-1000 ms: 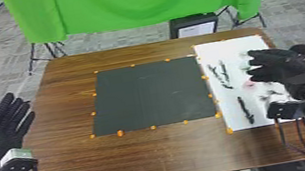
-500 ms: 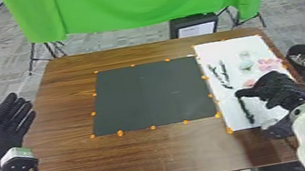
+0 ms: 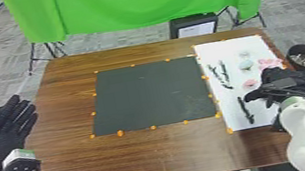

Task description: Arrange flowers

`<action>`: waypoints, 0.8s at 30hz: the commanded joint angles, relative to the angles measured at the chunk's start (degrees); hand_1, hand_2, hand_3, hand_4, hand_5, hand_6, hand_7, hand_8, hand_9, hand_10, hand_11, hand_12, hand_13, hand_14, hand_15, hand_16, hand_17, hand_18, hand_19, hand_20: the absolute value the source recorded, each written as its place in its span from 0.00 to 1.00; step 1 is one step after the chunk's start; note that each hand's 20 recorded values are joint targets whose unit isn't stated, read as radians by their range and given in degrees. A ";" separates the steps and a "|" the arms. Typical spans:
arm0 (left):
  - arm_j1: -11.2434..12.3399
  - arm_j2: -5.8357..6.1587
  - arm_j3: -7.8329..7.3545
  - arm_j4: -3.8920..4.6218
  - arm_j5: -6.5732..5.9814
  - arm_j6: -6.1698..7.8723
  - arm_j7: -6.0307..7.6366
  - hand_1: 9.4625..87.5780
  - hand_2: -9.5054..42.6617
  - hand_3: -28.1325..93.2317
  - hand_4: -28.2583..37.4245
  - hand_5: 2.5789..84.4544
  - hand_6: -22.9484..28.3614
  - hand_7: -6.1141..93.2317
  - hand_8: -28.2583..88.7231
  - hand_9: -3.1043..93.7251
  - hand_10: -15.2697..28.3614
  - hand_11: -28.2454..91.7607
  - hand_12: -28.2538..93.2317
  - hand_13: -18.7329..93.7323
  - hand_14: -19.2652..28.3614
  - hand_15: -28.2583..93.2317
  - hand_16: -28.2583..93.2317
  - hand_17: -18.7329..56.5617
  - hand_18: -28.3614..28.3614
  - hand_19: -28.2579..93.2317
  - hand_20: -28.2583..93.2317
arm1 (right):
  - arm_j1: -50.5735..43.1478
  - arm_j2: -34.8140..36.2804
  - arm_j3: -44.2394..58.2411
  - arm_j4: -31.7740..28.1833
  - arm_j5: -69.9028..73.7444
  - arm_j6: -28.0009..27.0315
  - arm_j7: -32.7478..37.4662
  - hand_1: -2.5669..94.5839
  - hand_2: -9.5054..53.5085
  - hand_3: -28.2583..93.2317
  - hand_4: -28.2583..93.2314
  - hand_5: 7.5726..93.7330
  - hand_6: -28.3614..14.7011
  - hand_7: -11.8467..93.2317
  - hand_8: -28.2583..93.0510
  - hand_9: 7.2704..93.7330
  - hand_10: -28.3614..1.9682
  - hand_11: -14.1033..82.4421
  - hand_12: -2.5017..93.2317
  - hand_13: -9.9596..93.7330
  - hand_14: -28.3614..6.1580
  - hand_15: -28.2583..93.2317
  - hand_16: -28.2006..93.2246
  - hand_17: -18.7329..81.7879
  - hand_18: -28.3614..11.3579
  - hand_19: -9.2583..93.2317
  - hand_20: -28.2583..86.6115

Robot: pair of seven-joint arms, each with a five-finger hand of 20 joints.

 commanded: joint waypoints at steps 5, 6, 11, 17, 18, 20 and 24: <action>0.08 -0.53 0.78 -0.23 0.64 -0.01 -1.05 0.21 0.40 0.85 0.00 0.53 0.66 0.16 0.19 0.42 0.75 0.39 0.33 0.39 0.76 0.49 0.17 0.19 0.75 0.53 0.29 | 1.37 -1.93 1.80 2.32 12.30 -8.04 2.48 0.31 0.00 0.69 0.00 0.71 0.52 0.41 0.18 0.69 0.26 0.61 0.41 0.64 0.19 0.81 0.55 0.50 0.00 0.88 0.60; -0.14 -0.45 0.97 -0.10 0.52 -0.10 -1.03 0.21 0.40 0.85 0.00 0.53 0.66 0.16 0.19 0.42 0.75 0.39 0.33 0.39 0.76 0.49 0.17 0.19 0.75 0.53 0.29 | 1.30 -2.15 1.79 2.54 12.53 -8.33 2.46 0.30 0.00 0.71 0.00 0.71 0.52 0.41 0.18 0.69 0.26 0.61 0.41 0.64 0.19 0.81 0.55 0.50 0.00 0.88 0.60; -0.45 -0.48 1.03 0.23 -0.02 -0.39 -1.38 0.21 0.41 0.84 0.00 0.53 0.66 0.16 0.19 0.42 0.74 0.39 0.33 0.39 0.76 0.49 0.17 0.19 0.75 0.53 0.29 | 0.90 -2.80 1.71 2.81 13.51 -8.45 1.49 0.27 0.00 0.72 0.00 0.71 0.52 0.41 0.18 0.70 0.27 0.60 0.41 0.64 0.19 0.81 0.55 0.50 0.00 0.88 0.60; -0.80 -0.49 1.64 0.37 0.21 -0.69 -1.95 0.20 0.41 0.84 0.00 0.53 0.66 0.16 0.19 0.42 0.75 0.39 0.33 0.39 0.76 0.49 0.17 0.19 0.75 0.53 0.29 | 1.17 -3.51 0.34 4.34 12.75 -10.87 0.33 0.29 0.00 0.68 0.00 0.71 0.52 0.41 0.18 0.71 0.27 0.59 0.41 0.65 0.19 0.81 0.55 0.50 0.00 0.88 0.60; -0.65 -0.53 1.63 0.38 0.21 -0.86 -2.05 0.20 0.41 0.84 0.00 0.53 0.66 0.16 0.19 0.42 0.75 0.39 0.33 0.39 0.76 0.49 0.17 0.19 0.75 0.53 0.29 | 1.80 -3.63 -0.22 4.99 13.25 -12.42 0.61 0.30 0.00 0.70 0.01 0.72 0.52 0.41 0.18 0.71 0.27 0.59 0.41 0.65 0.19 0.81 0.55 0.50 0.00 0.88 0.60; -0.75 -0.70 1.80 0.37 0.25 -0.71 -2.19 0.20 0.41 0.84 0.00 0.53 0.66 0.16 0.19 0.42 0.75 0.39 0.33 0.39 0.76 0.49 0.17 0.19 0.75 0.53 0.29 | 2.69 -3.73 -1.24 6.34 14.48 -13.67 1.22 0.30 0.00 0.74 0.01 0.72 0.52 0.41 0.18 0.71 0.27 0.60 0.41 0.65 0.20 0.81 0.55 0.50 0.00 0.88 0.60; -0.67 -0.66 1.82 0.26 0.40 -0.64 -2.05 0.20 0.41 0.84 0.00 0.53 0.66 0.17 0.19 0.42 0.75 0.39 0.33 0.39 0.76 0.49 0.17 0.19 0.75 0.53 0.29 | 4.59 -3.68 -4.05 9.13 13.39 -14.14 0.73 0.37 0.00 0.80 0.02 0.73 0.53 0.38 0.16 0.72 0.30 0.58 0.40 0.66 0.24 0.80 0.54 0.50 0.01 0.88 0.59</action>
